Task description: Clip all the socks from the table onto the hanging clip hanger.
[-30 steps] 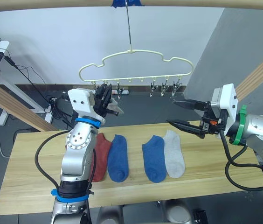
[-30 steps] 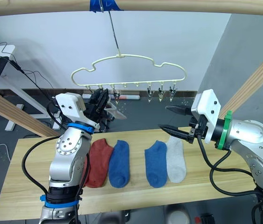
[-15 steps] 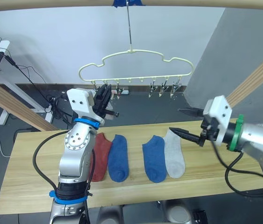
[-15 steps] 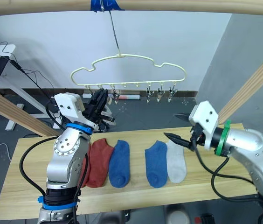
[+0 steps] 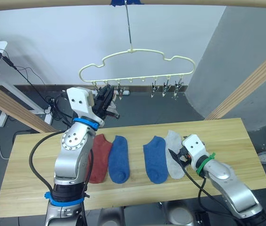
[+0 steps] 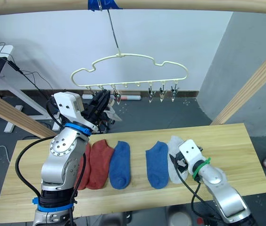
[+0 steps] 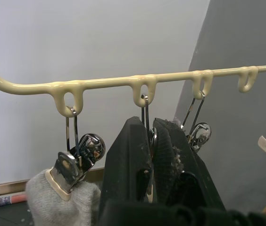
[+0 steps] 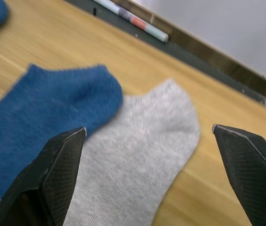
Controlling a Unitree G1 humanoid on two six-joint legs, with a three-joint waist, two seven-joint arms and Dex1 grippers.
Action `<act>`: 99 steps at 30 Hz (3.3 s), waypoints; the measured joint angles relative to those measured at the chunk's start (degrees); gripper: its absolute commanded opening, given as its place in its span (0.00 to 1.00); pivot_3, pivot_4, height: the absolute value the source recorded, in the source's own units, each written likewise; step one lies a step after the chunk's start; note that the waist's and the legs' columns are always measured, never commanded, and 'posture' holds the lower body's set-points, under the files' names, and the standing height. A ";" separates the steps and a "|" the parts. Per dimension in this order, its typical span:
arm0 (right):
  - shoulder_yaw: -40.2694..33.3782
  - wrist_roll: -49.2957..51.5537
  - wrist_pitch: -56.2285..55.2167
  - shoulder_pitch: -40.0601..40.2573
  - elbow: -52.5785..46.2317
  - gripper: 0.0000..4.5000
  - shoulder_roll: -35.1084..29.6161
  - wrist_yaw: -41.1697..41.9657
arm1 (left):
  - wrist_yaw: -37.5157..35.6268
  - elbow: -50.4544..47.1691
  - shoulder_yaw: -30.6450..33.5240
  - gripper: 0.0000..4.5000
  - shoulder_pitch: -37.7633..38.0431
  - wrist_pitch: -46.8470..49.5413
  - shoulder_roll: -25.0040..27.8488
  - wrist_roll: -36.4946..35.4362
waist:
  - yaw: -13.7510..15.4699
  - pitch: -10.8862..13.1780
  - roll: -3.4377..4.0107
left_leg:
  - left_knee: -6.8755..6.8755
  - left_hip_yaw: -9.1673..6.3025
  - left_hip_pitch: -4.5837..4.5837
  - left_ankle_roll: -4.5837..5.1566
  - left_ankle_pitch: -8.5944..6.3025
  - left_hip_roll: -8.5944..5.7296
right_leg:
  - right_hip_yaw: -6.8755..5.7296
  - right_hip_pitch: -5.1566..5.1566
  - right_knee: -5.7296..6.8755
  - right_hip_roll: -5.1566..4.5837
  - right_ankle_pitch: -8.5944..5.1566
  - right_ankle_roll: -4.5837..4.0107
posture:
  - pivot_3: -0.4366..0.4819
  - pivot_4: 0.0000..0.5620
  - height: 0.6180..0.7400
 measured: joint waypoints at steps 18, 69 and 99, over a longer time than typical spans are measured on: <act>-2.40 -2.03 -3.62 -3.91 13.47 0.15 8.68 0.73 | -1.86 -0.34 1.78 0.01 -0.12 2.96 2.28 -4.51 | 0.10 0.25 0.05 | 0.01 -0.04 0.02 0.00 0.00 0.02 | -0.01 0.02 0.04 -0.02 0.01 0.00 | 0.24 0.62 1.00; 8.76 -13.12 -32.09 -35.21 18.44 0.00 6.66 23.55 | -0.34 -6.96 11.03 0.01 -3.37 30.08 8.87 -38.22 | 0.63 1.50 -0.08 | 0.08 -0.08 -0.05 -0.02 0.00 0.21 | -0.04 -0.03 0.06 -0.15 0.05 0.01 | 0.27 0.62 1.00; 8.27 -7.32 -23.41 -32.11 12.35 0.63 4.83 31.96 | -3.03 -7.51 7.51 0.99 3.09 20.75 12.71 -27.57 | 1.33 1.53 -0.03 | 0.02 -0.13 -0.06 -0.02 0.00 0.22 | -0.02 -0.06 0.00 -0.18 0.05 0.00 | 0.27 0.61 1.00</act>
